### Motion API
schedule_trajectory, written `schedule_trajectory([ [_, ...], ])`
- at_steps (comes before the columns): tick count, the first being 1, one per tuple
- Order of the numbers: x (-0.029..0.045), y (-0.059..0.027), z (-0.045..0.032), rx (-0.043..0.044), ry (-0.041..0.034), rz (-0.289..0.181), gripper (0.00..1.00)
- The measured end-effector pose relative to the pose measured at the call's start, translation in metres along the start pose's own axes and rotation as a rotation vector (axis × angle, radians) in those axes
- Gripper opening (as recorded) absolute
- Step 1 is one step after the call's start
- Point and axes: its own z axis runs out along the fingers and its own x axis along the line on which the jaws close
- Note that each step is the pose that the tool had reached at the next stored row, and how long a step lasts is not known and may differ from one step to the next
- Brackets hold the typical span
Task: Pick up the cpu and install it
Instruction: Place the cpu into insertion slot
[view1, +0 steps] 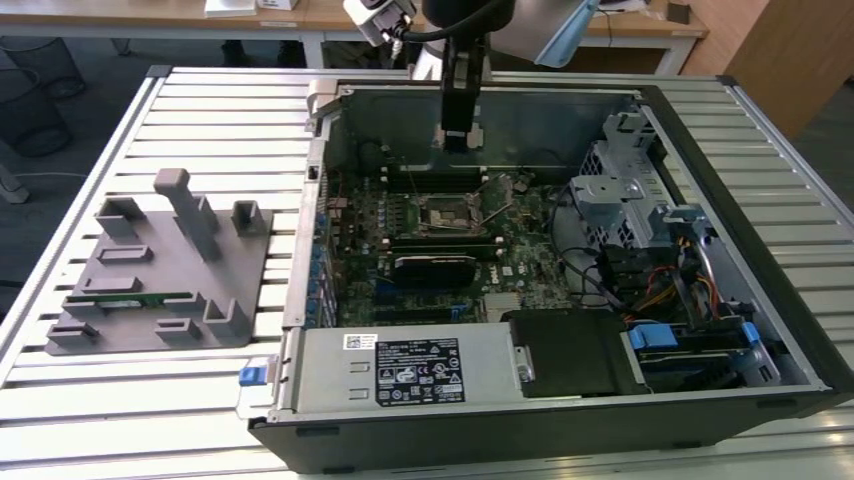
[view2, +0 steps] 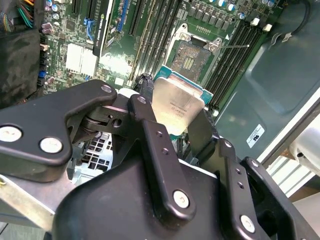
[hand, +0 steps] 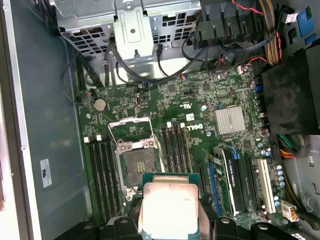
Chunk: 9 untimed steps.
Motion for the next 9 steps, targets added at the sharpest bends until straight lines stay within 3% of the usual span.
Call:
schedule_trajectory([
  [4, 0.0000, 0.0000, 0.0000, 0.0001, 0.0005, -0.013, 0.53],
  [9, 0.0004, 0.0003, 0.0008, 0.0007, 0.0027, -0.076, 0.53],
])
